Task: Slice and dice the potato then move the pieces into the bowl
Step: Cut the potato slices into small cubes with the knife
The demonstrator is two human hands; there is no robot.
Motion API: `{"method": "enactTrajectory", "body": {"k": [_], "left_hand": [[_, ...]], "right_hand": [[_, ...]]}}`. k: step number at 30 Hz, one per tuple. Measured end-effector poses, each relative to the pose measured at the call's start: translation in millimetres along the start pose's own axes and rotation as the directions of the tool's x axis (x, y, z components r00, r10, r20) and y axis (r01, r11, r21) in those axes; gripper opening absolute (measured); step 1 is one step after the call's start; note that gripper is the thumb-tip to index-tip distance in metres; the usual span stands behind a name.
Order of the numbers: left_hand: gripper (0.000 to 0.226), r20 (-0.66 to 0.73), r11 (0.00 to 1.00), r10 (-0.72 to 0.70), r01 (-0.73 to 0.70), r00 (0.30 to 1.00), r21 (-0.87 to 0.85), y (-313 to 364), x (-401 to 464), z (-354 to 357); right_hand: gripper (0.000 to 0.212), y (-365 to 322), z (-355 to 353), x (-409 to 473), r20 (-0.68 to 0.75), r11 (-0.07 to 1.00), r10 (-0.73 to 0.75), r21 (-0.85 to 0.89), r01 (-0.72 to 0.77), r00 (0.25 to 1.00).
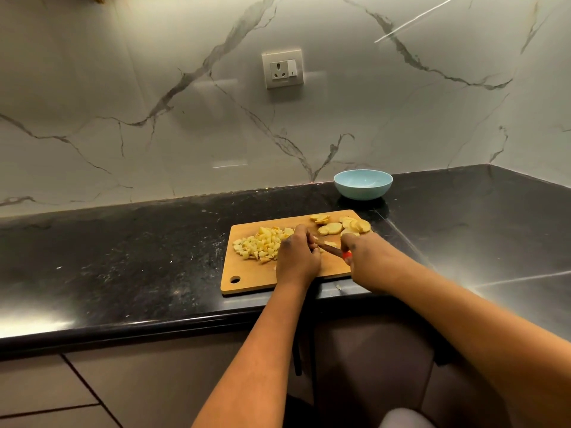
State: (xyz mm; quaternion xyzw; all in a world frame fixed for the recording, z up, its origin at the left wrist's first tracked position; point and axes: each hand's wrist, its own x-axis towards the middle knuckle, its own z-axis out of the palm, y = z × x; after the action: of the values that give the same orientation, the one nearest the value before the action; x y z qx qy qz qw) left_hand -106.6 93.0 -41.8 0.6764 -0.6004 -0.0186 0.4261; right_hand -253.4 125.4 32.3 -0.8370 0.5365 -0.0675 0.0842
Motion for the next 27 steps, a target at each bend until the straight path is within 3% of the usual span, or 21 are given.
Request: {"method": "enactTrajectory", "body": {"k": [8, 15, 19, 23, 27], "left_hand": [[0.014, 0.008, 1.000, -0.008, 0.008, 1.000, 0.015, 0.6, 0.6, 1.0], [0.015, -0.039, 1.000, -0.022, 0.022, 0.999, -0.004, -1.3, -1.5, 1.6], [0.029, -0.009, 0.996, 0.041, -0.040, 0.999, 0.078, -1.9, -0.4, 0.9], [0.056, 0.124, 0.938, 0.232, -0.255, 0.965, 0.235, 2.0, -1.6, 1.3], [0.031, -0.003, 0.943, 0.248, -0.241, 0.969, 0.232, 3.9, 0.0, 6.1]], "right_hand": [[0.029, -9.5, 15.3, -2.5, 0.032, 1.000, -0.015, 0.007, 0.015, 0.999], [0.030, 14.4, -26.5, -5.5, 0.139, 0.999, 0.035, -0.040, -0.029, 0.990], [0.022, 35.6, -39.8, 1.1, 0.135, 0.956, 0.080, 0.270, -0.114, 0.988], [0.017, 40.3, -33.2, 8.3, 0.205, 0.856, 0.116, 0.476, -0.203, 0.972], [0.013, 39.9, -35.2, 8.4, 0.264, 0.801, 0.081, 0.556, -0.220, 0.961]]}}
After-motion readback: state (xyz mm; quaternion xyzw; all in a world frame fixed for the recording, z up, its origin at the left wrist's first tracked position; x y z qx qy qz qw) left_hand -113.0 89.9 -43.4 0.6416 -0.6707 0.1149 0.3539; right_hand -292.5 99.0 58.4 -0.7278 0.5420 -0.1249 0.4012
